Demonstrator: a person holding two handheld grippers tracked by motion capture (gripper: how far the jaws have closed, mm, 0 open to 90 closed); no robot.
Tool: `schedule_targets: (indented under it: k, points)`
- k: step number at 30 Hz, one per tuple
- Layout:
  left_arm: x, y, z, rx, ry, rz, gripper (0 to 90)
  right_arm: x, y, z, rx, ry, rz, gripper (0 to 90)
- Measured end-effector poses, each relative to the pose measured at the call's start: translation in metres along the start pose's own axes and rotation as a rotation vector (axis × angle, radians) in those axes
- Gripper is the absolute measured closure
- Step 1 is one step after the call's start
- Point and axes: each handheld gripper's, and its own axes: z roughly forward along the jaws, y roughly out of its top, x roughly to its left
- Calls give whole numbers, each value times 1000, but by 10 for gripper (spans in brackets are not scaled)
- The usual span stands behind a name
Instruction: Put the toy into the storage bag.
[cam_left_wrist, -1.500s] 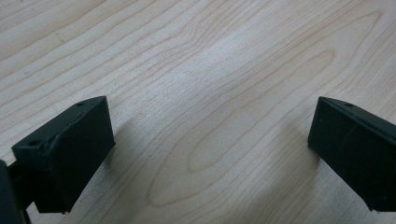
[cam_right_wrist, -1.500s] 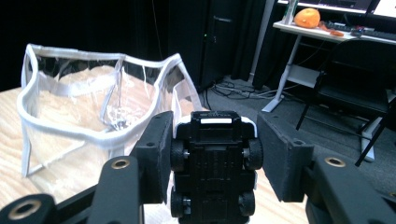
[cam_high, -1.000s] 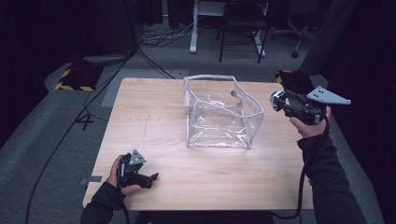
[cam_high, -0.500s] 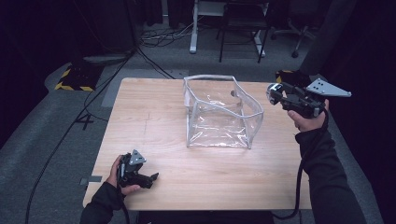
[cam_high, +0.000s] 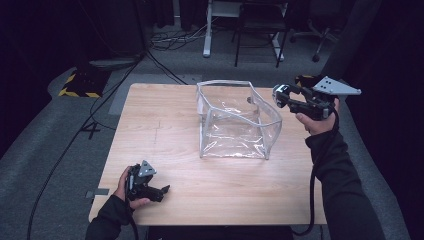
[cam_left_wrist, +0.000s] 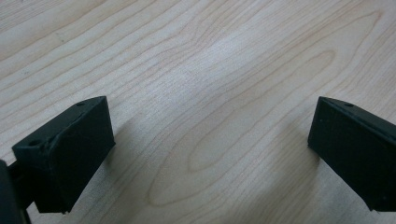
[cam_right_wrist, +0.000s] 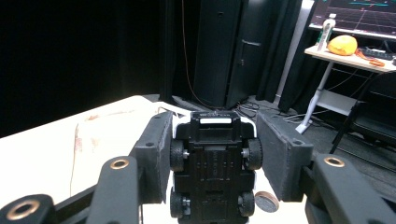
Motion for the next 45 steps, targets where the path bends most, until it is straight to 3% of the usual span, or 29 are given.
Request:
schedule_targets:
  k: [8, 20, 34, 45]
  points:
    - [0, 0, 0, 0, 2, -1, 6, 5, 3, 14, 4, 29, 23, 484]
    - [0, 0, 0, -2, 4, 0, 6, 26, 9, 41, 39, 72, -5, 483]
    - [0, 0, 0, -4, 4, 0, 6, 34, 13, 76, 137, 94, -6, 483]
    - [0, 0, 0, 0, 3, 3, 6, 49, 16, 96, 238, 120, -71, 482]
